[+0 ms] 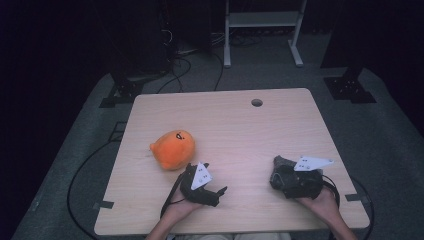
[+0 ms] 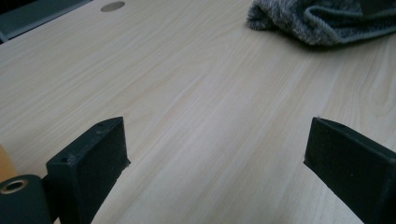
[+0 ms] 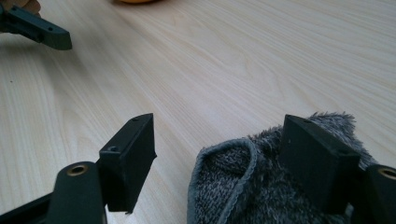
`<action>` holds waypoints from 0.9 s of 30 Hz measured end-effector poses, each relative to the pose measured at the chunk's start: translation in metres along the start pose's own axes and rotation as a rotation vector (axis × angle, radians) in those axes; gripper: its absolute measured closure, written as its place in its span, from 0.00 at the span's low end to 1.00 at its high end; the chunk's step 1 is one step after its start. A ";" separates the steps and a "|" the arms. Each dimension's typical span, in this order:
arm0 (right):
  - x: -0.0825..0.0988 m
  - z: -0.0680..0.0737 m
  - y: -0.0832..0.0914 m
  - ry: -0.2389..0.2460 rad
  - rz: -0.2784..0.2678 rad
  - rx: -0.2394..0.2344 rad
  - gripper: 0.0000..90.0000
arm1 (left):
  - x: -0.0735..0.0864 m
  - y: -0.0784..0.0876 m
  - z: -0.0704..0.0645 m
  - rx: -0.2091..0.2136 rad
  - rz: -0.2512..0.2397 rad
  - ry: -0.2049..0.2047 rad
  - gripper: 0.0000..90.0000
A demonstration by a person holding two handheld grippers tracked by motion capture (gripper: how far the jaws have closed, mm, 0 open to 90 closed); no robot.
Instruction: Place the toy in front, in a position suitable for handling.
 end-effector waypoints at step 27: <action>-0.008 0.002 -0.006 -0.007 -0.026 -0.006 0.27 | -0.054 0.057 0.086 -0.091 -0.107 0.050 0.00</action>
Point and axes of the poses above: each handheld gripper's, and its own axes: y roughly backward along the jaws, x roughly out of its underside, z roughly to its left, the point moved 8 cm from there along -y, roughly forward along the jaws
